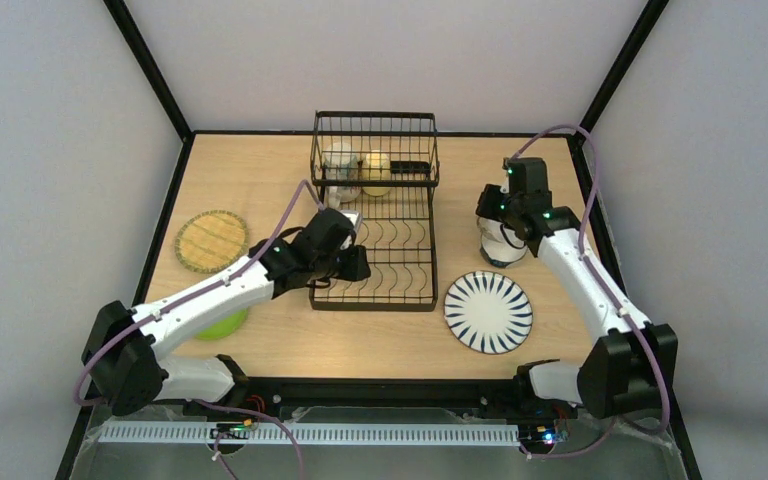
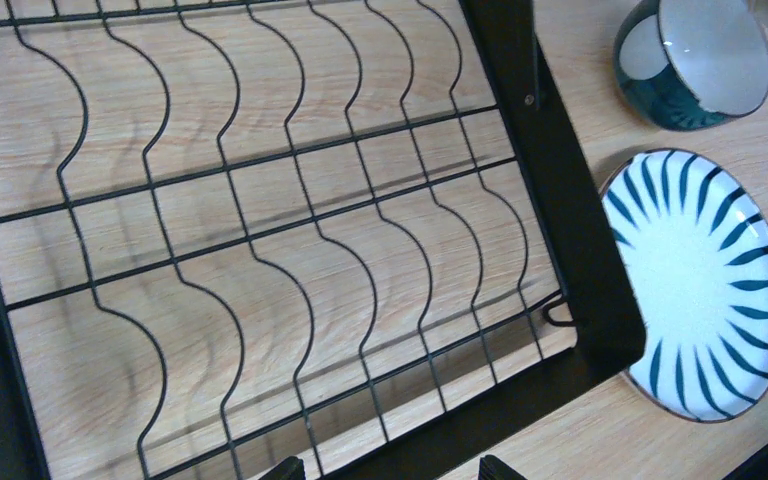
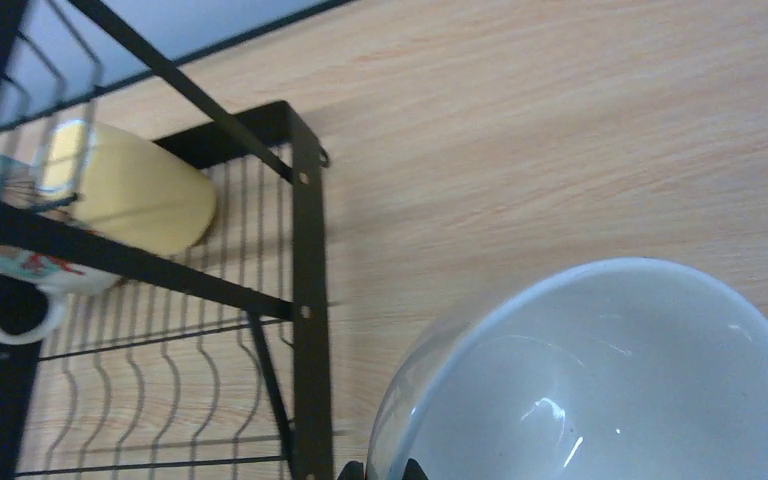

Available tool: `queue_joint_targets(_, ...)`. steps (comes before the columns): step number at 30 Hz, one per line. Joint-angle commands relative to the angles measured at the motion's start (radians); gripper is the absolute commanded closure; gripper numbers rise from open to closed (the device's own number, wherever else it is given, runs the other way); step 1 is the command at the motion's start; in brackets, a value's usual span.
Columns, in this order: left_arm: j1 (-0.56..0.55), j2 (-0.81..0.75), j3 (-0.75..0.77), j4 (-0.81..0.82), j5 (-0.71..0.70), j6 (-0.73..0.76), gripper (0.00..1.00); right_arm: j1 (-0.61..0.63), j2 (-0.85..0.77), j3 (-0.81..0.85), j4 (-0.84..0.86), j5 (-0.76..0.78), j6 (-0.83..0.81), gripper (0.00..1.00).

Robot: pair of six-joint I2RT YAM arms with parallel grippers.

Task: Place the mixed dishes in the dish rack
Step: Pass from the right arm to the left

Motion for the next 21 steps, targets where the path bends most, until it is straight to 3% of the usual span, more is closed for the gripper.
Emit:
queue_joint_targets(1, -0.011, 0.031, 0.049, -0.011, 0.002, -0.019, 0.01, 0.006, -0.082, 0.053, 0.043, -0.092, 0.025, 1.00)
queue_joint_targets(6, -0.011, 0.042, 0.048, 0.033, 0.064, -0.082, 0.01, 0.007, -0.163, 0.010, 0.128, -0.201, 0.138, 1.00)
queue_joint_targets(21, -0.011, -0.001, 0.009, 0.308, 0.221, -0.418, 0.01, 0.006, -0.367, -0.174, 0.594, -0.391, 0.580, 1.00)
